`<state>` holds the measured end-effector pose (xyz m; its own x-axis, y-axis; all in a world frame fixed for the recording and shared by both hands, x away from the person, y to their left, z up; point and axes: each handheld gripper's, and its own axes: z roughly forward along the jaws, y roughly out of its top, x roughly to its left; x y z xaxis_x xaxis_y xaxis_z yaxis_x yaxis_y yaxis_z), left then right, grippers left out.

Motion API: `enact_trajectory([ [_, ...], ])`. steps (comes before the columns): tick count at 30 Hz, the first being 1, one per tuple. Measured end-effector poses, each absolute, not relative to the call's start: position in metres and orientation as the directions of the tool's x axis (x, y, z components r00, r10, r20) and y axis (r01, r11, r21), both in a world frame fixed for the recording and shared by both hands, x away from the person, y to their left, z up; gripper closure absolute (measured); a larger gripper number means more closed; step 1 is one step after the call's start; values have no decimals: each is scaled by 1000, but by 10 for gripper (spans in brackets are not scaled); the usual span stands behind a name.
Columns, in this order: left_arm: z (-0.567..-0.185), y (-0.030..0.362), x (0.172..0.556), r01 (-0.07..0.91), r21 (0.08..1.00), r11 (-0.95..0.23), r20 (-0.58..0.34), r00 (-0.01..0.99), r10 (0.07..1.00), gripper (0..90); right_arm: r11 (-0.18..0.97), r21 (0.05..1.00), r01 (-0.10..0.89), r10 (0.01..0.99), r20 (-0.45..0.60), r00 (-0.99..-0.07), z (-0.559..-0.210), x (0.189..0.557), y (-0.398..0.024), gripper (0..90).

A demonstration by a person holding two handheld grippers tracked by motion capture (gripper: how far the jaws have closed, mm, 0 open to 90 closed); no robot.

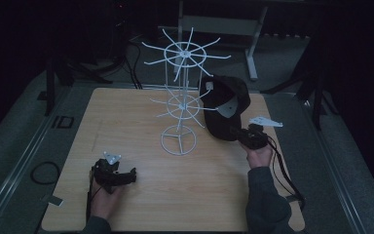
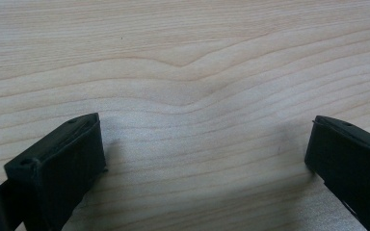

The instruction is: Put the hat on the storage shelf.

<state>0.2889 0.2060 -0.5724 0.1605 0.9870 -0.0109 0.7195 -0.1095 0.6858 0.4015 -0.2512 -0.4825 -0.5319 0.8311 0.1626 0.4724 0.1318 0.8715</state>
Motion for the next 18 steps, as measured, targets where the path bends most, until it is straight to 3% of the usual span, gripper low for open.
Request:
enact_trajectory([
  [18,-572,206,289,720,685,-111,-10,161,987,2,126,893,433,834,141,-533,-474,410,-253,862],
])
